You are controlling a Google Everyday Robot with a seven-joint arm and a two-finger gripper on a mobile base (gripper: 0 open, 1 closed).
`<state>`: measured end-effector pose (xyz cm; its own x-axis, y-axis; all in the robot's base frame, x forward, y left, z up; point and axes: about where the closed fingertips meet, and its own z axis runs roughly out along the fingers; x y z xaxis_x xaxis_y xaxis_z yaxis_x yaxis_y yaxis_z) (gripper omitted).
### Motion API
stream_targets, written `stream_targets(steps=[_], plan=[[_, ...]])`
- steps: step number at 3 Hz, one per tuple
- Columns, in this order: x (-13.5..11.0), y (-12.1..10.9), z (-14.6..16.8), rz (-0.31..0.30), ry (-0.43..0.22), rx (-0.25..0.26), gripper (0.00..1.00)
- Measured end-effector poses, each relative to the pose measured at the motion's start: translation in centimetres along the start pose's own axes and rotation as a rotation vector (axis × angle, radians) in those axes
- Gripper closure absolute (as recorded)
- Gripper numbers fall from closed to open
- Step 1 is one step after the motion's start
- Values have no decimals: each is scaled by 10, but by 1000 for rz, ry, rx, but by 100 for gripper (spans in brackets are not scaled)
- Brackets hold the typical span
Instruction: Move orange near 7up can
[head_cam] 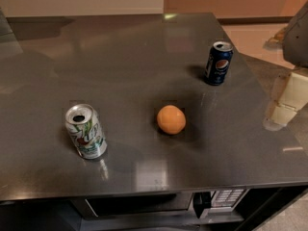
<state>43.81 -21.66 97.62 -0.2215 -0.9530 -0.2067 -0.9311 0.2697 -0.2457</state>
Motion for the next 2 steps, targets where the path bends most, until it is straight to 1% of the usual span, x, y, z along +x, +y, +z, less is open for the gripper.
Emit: stream_targets(steps=[1, 2], plan=[[-2, 0, 0, -5, 1, 2, 0], [-20, 2, 13, -54, -23, -33, 0]])
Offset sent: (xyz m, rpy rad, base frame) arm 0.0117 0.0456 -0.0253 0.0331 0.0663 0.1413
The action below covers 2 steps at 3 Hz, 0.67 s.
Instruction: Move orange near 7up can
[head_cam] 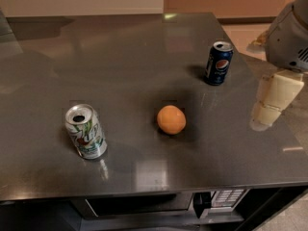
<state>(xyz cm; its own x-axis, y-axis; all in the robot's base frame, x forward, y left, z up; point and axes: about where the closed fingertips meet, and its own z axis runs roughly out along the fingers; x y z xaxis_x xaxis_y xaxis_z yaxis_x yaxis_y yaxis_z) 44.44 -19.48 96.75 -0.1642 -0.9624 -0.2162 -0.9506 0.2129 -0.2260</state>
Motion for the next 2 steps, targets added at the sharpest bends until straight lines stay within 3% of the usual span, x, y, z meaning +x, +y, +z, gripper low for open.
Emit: stream_targets(steps=[2], plan=[[-39, 10, 46, -87, -72, -84, 0]])
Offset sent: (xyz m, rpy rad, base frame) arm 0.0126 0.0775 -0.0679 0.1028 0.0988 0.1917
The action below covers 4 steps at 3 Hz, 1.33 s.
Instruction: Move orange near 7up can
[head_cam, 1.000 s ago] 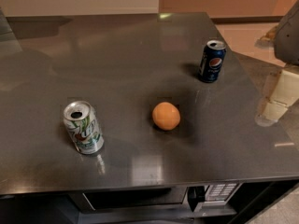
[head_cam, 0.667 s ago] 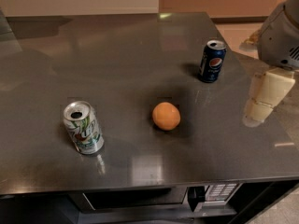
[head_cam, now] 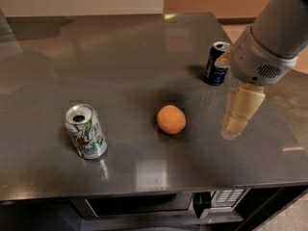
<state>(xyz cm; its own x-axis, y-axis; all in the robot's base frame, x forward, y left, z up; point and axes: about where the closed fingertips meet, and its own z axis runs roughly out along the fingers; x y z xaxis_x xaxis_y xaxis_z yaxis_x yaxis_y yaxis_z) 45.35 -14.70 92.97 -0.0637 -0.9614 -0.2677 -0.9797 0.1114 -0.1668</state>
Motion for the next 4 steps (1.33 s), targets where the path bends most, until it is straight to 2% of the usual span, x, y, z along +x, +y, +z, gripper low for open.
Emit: stream_targets(steps=[2, 4], plan=[[-34, 8, 60, -79, -49, -93, 0], [-56, 8, 101, -111, -60, -137, 0]])
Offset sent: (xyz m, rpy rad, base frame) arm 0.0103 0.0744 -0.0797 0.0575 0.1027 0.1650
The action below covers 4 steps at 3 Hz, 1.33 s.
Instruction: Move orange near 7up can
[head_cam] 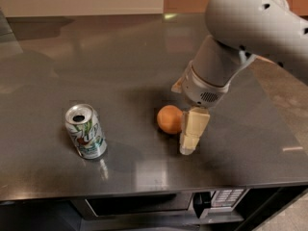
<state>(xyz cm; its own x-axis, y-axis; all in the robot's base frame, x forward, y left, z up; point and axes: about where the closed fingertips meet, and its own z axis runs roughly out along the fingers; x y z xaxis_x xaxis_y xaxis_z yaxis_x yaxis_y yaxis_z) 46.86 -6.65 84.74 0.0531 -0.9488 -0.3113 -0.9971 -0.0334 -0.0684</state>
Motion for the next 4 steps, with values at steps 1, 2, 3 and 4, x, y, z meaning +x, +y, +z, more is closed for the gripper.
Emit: stream_targets(steps=[1, 2, 3, 4], plan=[[-7, -2, 9, -6, -5, -15, 0], [-13, -4, 14, -11, -11, -28, 17], [-14, -5, 14, -12, -12, -29, 41], [-21, -5, 10, -21, -15, -28, 64]])
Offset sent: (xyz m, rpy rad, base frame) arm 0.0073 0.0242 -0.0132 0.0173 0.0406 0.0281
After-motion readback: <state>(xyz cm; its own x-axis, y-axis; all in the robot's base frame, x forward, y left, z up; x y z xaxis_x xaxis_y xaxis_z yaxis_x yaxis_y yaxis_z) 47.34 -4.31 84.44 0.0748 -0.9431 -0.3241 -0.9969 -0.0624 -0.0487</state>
